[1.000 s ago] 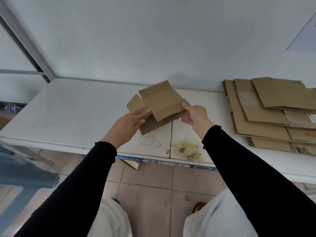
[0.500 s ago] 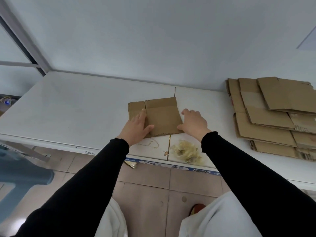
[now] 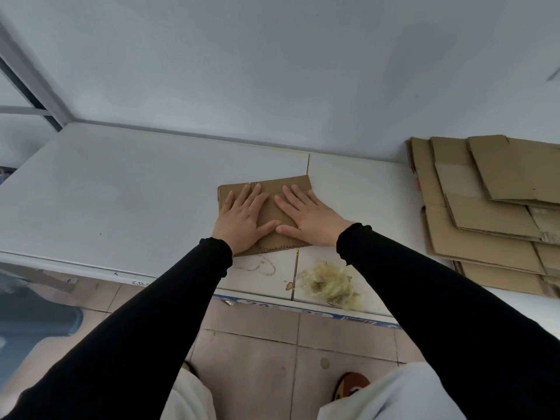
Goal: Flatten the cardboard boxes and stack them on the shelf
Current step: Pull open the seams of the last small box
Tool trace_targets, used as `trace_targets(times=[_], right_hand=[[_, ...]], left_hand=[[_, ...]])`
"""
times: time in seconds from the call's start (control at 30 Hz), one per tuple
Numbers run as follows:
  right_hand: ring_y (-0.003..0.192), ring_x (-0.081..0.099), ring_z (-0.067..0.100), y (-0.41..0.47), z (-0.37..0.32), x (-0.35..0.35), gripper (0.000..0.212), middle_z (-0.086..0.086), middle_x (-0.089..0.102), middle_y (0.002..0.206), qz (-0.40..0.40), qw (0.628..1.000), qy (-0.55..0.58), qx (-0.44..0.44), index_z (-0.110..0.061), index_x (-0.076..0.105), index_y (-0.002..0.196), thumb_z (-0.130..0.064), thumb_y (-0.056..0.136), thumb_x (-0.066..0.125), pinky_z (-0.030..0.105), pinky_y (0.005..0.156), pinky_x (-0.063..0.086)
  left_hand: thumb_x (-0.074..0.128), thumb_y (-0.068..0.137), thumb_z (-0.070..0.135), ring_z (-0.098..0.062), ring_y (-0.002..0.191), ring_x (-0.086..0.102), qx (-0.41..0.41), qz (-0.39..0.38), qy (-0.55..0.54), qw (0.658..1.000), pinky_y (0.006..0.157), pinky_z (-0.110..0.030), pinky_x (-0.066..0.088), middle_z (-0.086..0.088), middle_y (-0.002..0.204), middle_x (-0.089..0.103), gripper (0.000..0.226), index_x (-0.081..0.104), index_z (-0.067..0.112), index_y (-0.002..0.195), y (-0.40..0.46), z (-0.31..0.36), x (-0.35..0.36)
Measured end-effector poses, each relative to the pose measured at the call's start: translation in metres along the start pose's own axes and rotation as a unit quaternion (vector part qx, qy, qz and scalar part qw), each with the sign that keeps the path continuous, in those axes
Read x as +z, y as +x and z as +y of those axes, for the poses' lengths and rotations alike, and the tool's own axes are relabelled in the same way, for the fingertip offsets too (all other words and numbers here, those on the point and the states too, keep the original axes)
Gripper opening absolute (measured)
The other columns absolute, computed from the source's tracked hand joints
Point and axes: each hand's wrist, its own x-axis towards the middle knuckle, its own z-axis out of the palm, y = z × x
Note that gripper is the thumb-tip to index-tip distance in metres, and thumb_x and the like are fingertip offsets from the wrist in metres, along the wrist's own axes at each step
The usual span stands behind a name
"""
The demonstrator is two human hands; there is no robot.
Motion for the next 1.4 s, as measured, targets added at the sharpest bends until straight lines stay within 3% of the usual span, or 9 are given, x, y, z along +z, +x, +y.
trace_targets(times=[0.17, 0.33, 0.5, 0.63, 0.83, 1.03, 1.2, 1.4], right_hand=[[0.155, -0.015, 0.010, 0.009, 0.011, 0.004, 0.104, -0.005, -0.011, 0.170, 0.035, 0.999, 0.026, 0.014, -0.027, -0.006, 0.163, -0.090, 0.085, 0.024, 0.039, 0.127, -0.004], [0.155, -0.017, 0.014, 0.002, 0.005, 0.003, 0.102, 0.001, -0.014, 0.170, 0.018, 1.000, 0.009, 0.007, -0.022, -0.007, 0.162, -0.086, 0.088, 0.022, 0.039, 0.127, -0.004], [0.153, -0.022, 0.011, -0.012, 0.002, 0.011, 0.100, -0.002, -0.018, 0.169, 0.023, 0.997, 0.066, 0.020, -0.026, -0.008, 0.162, -0.085, 0.089, 0.026, 0.040, 0.127, -0.005], [0.153, -0.023, 0.010, -0.011, 0.001, 0.008, 0.100, -0.004, -0.019, 0.169, 0.016, 0.997, 0.064, 0.029, -0.028, -0.009, 0.162, -0.086, 0.089, 0.026, 0.042, 0.127, -0.006], [0.151, -0.028, 0.010, -0.015, 0.002, 0.011, 0.095, -0.006, -0.024, 0.167, -0.006, 0.995, 0.087, 0.054, -0.031, -0.012, 0.161, -0.082, 0.091, 0.026, 0.044, 0.125, -0.011], [0.152, -0.027, 0.019, -0.013, -0.005, 0.003, 0.097, -0.001, -0.027, 0.166, -0.017, 0.988, 0.089, 0.122, -0.039, -0.013, 0.160, -0.088, 0.086, 0.026, 0.053, 0.125, -0.007], [0.155, -0.017, 0.029, -0.024, -0.022, -0.001, 0.100, 0.014, -0.018, 0.168, -0.002, 0.967, 0.137, 0.216, -0.034, -0.008, 0.161, -0.083, 0.087, 0.039, 0.052, 0.125, -0.001], [0.156, -0.008, 0.030, -0.035, -0.012, -0.008, 0.093, 0.013, -0.007, 0.170, 0.004, 0.957, 0.225, 0.182, -0.031, 0.007, 0.163, -0.054, 0.093, 0.064, 0.051, 0.125, -0.001]], left_hand=[[0.009, 0.090, 0.079, -0.011, 0.155, -0.006, -0.013, 0.016, 0.037, 0.999, 0.126, -0.045, -0.001, 0.008, 0.170, 0.001, 0.086, 0.007, 0.032, 0.162, 0.006, -0.004, 0.009], [0.012, 0.092, 0.076, -0.009, 0.155, -0.004, -0.016, 0.026, 0.033, 0.999, 0.126, -0.044, -0.001, 0.009, 0.169, 0.004, 0.081, 0.009, 0.035, 0.161, 0.006, -0.003, 0.007], [0.011, 0.093, 0.077, -0.015, 0.156, -0.008, -0.044, 0.010, 0.034, 0.998, 0.124, -0.050, -0.006, 0.009, 0.169, 0.000, 0.077, 0.005, 0.040, 0.160, 0.002, 0.005, 0.005], [0.005, 0.090, 0.080, -0.017, 0.155, -0.014, 0.021, -0.014, 0.060, 0.998, 0.125, -0.045, -0.006, 0.003, 0.170, -0.007, 0.073, -0.003, 0.051, 0.157, -0.021, -0.015, 0.001], [0.014, 0.092, 0.081, -0.010, 0.154, -0.017, 0.016, 0.007, 0.029, 0.999, 0.125, -0.040, -0.006, 0.011, 0.165, -0.014, 0.066, -0.001, 0.059, 0.153, -0.024, -0.024, 0.004], [-0.004, 0.090, 0.074, -0.015, 0.153, -0.020, -0.018, -0.027, 0.030, 0.999, 0.125, -0.041, -0.008, 0.005, 0.169, -0.014, 0.065, -0.009, 0.057, 0.153, -0.015, -0.024, -0.004], [0.015, 0.088, 0.084, -0.030, 0.154, -0.019, -0.180, -0.052, -0.004, 0.982, 0.124, -0.044, -0.006, -0.016, 0.166, -0.018, 0.084, -0.011, 0.045, 0.157, -0.025, -0.018, -0.008], [0.050, 0.098, 0.059, -0.028, 0.156, -0.007, -0.160, -0.056, -0.113, 0.979, 0.125, -0.048, -0.001, -0.008, 0.169, -0.004, 0.074, 0.013, 0.041, 0.160, -0.030, -0.022, -0.025]])
